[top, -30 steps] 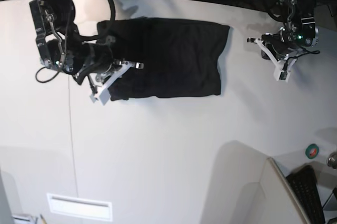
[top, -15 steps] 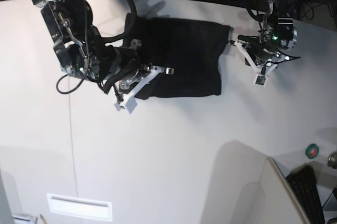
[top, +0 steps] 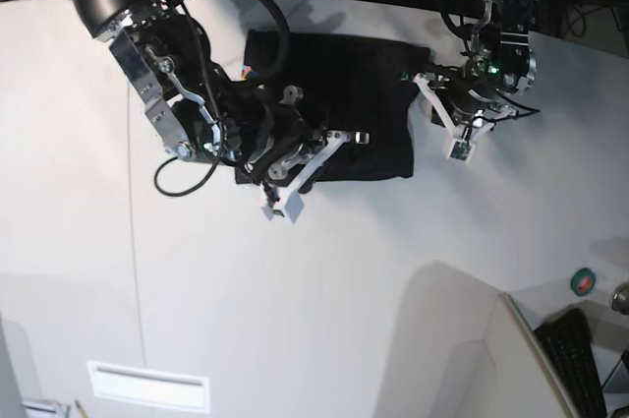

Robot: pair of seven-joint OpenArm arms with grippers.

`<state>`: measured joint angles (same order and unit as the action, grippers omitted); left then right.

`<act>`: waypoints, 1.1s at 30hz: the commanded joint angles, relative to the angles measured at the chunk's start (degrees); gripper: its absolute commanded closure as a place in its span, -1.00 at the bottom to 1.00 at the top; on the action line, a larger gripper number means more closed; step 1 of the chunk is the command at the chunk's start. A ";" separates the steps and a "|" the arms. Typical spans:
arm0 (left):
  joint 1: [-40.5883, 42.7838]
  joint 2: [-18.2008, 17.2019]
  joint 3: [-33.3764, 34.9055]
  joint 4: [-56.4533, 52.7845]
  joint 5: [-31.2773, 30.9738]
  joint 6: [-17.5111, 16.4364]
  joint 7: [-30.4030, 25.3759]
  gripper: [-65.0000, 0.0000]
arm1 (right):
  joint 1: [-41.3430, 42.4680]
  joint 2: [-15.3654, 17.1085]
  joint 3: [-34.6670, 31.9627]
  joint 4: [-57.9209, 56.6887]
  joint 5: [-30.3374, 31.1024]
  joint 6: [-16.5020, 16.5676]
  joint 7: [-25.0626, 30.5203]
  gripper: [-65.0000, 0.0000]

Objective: Layout the t-shirt on the table in an organized manner, then fold the t-shirt properly
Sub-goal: 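Lift the strip end with the right gripper and fold it over toward the left gripper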

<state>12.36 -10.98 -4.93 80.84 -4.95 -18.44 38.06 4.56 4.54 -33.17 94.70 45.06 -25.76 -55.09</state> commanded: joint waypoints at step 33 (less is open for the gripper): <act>2.45 -0.31 -1.09 2.90 0.16 -0.95 3.74 1.00 | 5.42 -4.76 -6.00 -5.60 0.88 0.13 5.73 1.00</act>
<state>14.52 -11.31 -6.39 83.57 -4.32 -18.41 40.91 8.84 0.36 -39.18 87.79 44.99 -25.76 -49.69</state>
